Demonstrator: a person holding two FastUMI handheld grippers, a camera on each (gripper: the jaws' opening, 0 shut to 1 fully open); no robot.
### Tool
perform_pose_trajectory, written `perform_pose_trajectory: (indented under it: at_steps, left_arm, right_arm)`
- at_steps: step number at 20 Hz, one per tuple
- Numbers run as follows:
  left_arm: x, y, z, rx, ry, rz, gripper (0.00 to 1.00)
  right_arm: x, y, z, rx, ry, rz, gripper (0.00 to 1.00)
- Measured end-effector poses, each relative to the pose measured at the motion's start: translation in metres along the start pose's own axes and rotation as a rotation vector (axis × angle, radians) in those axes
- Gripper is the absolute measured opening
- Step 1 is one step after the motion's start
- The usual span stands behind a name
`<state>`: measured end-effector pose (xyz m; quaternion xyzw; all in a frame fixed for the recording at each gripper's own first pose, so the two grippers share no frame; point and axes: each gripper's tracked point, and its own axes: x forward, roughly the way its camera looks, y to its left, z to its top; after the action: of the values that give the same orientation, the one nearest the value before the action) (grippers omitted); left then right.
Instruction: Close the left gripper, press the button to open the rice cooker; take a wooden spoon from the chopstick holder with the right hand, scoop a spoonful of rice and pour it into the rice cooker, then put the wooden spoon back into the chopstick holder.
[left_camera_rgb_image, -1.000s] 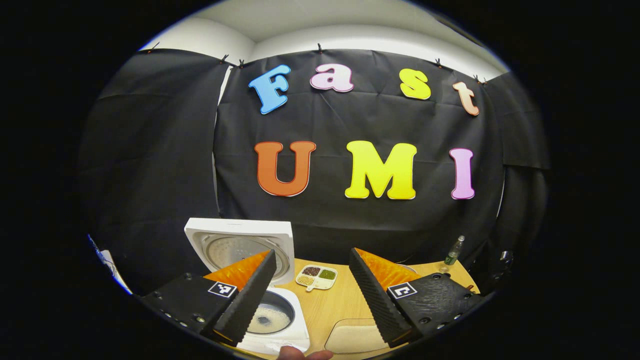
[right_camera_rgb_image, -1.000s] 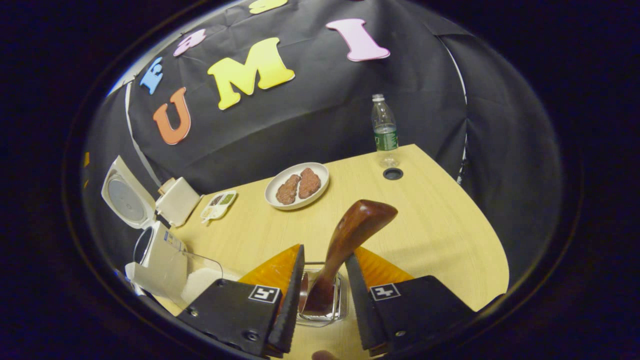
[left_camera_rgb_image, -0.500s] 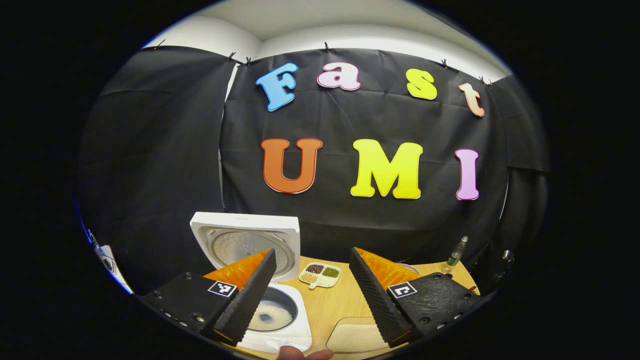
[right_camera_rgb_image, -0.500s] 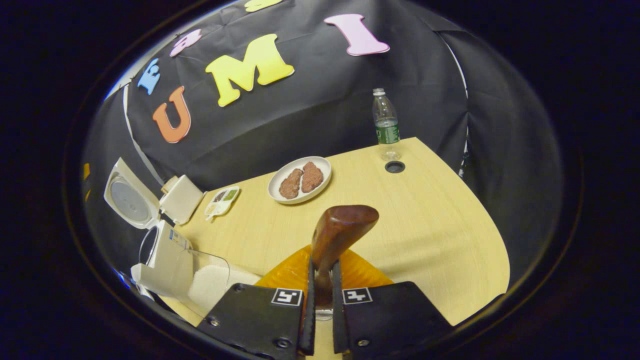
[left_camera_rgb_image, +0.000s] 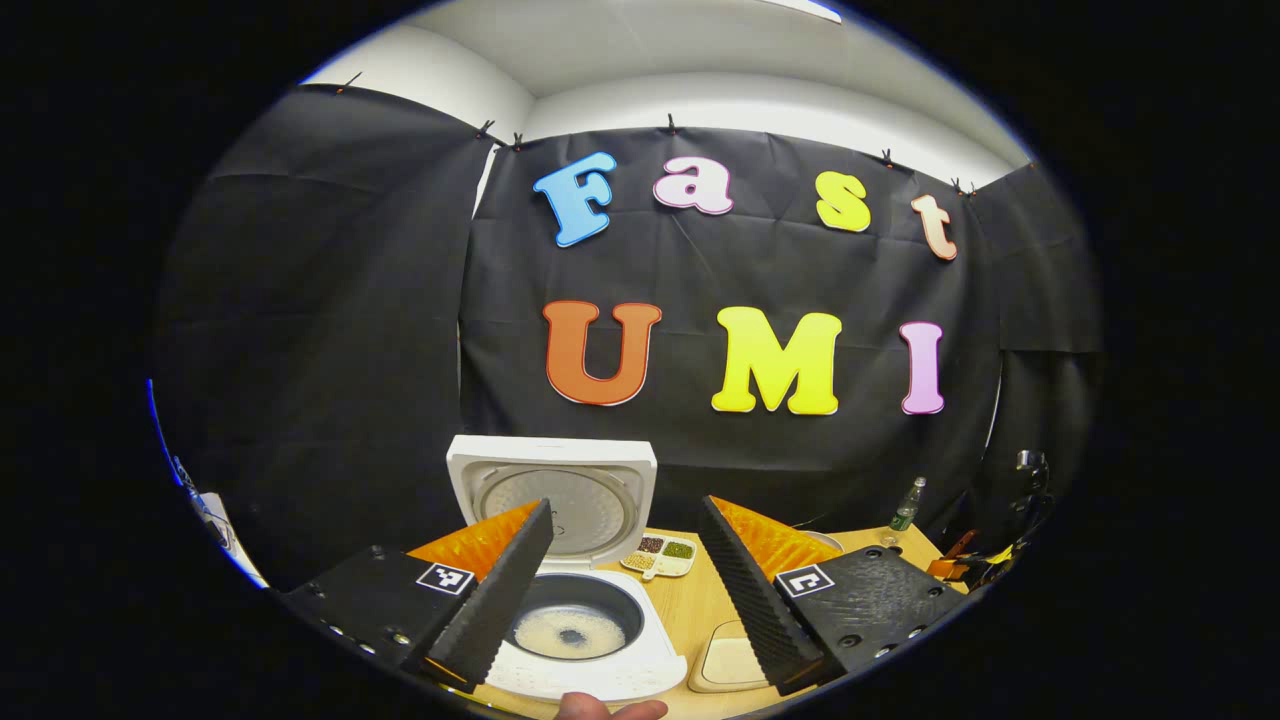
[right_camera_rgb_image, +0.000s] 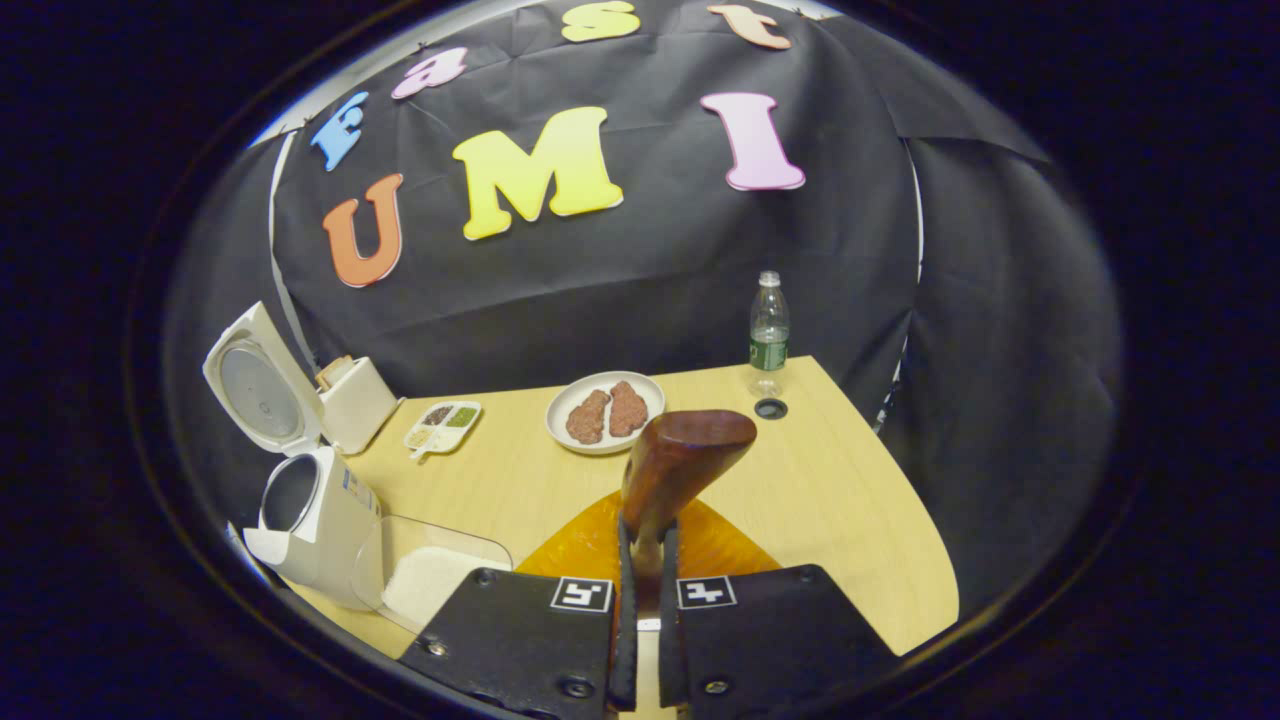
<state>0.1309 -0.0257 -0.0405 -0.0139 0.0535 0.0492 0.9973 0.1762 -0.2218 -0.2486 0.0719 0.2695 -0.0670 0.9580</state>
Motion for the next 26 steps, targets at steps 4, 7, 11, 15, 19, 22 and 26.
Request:
perform_pose_trajectory:
  at_steps: [4, 7, 11, 15, 19, 22, 26]
  left_arm:
    - [-0.016, 0.039, 0.005, 0.003, -0.026, 0.02, 0.94]
    - [-0.027, 0.068, 0.006, -0.005, -0.033, 0.044, 0.94]
    - [-0.045, 0.103, 0.007, -0.017, -0.04, 0.087, 0.94]
    - [-0.065, 0.13, 0.005, -0.021, -0.044, 0.113, 0.94]
    - [-0.074, 0.142, -0.001, -0.021, -0.025, 0.127, 0.94]
    - [-0.079, 0.146, -0.002, -0.022, -0.015, 0.125, 0.94]
    - [-0.084, 0.15, -0.004, -0.008, 0.002, 0.124, 0.94]
  right_arm:
    - [-0.03, 0.043, 0.017, -0.015, -0.042, 0.025, 0.11]
    - [-0.046, 0.079, 0.02, -0.036, -0.065, 0.059, 0.11]
    - [-0.054, 0.119, 0.014, -0.074, -0.069, 0.102, 0.1]
    - [-0.055, 0.146, -0.003, -0.111, -0.054, 0.118, 0.1]
    - [-0.05, 0.155, -0.026, -0.173, -0.033, 0.112, 0.1]
    - [-0.035, 0.156, -0.046, -0.242, -0.02, 0.082, 0.1]
    - [-0.011, 0.162, -0.074, -0.357, -0.019, 0.042, 0.1]
